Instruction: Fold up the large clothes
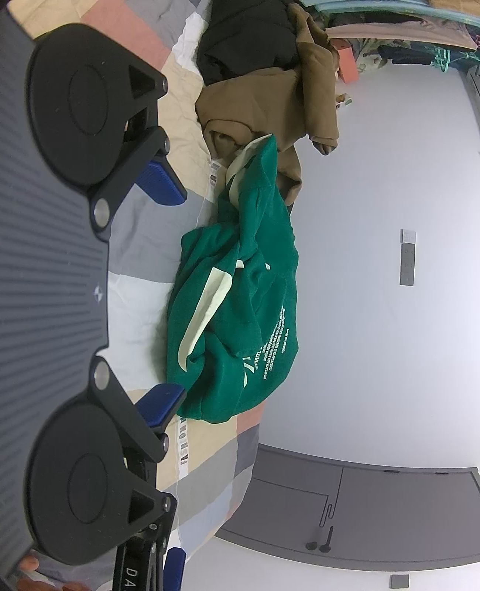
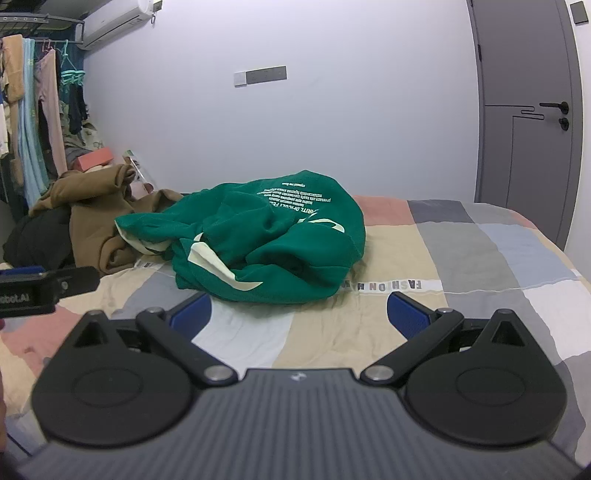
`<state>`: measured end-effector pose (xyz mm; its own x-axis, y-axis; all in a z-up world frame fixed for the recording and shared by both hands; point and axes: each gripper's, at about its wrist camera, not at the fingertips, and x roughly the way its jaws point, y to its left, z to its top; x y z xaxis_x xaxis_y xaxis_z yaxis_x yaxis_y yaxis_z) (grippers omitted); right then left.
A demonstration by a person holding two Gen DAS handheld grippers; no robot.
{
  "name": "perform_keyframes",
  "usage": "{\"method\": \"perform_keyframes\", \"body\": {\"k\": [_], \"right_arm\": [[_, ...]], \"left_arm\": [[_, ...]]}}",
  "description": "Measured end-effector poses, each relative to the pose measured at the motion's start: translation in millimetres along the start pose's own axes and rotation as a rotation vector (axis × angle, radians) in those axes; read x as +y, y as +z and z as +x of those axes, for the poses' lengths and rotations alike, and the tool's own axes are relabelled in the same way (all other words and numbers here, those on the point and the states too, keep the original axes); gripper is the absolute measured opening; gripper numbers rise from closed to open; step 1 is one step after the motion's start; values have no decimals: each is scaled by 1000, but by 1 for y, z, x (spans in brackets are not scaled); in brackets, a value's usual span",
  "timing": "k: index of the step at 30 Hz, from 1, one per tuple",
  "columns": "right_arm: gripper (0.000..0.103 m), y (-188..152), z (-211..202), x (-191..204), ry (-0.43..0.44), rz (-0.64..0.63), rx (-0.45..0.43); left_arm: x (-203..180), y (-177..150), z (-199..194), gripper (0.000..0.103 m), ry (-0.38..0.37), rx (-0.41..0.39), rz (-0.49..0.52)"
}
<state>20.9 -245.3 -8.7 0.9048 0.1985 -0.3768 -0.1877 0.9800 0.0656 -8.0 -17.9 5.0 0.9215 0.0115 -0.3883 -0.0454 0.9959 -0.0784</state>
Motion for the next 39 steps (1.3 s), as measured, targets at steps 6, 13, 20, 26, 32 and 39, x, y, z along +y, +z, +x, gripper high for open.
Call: {"method": "perform_keyframes", "body": {"k": [6,13,20,26,32,39], "right_arm": [[103,0,0,0,-4,0,3],[103,0,-1,0,-5,10,7],[103,-2,-1,-1,-6,12,13],[103,-1,-1,-1,-1,11,9],[103,-1,-1,-1,0,9,8],[103,-2,-1,0,2,8,6]], "left_arm": [[-1,-1,0,103,0,0,1],[0,0,-1,103,2,1,0],[-2,0,-1,103,3,-3,7],[-5,-1,1,103,6,1,16],[-6,-1,1,103,7,0,16],[-6,-1,1,103,7,0,17]]}}
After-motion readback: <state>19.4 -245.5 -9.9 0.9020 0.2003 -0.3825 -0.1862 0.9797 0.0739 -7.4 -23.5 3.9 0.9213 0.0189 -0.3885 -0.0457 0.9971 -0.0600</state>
